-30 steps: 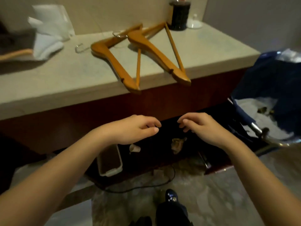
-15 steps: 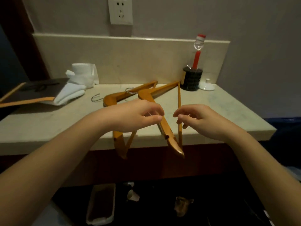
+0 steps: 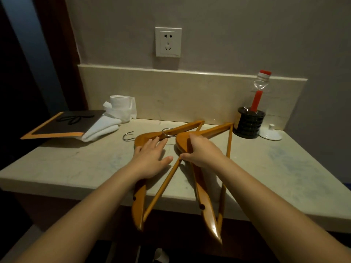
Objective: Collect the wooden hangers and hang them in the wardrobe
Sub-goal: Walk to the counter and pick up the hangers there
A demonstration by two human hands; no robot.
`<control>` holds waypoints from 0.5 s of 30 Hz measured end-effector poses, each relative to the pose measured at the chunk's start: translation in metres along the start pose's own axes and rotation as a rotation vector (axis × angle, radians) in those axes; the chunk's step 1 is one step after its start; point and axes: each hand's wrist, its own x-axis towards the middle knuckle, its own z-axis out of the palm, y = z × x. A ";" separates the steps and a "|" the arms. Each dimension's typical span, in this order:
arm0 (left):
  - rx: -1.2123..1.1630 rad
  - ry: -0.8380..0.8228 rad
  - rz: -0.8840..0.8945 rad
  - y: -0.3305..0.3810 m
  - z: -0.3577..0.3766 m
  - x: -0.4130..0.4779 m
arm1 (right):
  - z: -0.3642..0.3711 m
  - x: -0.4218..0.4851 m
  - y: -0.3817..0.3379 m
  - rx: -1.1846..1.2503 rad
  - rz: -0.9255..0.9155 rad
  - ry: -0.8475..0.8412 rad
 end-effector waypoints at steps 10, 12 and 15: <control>-0.102 0.120 0.013 -0.005 0.010 0.002 | 0.017 0.013 -0.010 -0.024 0.102 0.060; -0.114 0.131 0.019 -0.007 0.011 0.002 | 0.015 0.006 -0.010 -0.016 0.093 0.092; -0.128 0.146 0.034 -0.009 0.011 0.001 | 0.010 -0.006 -0.006 0.038 0.081 0.188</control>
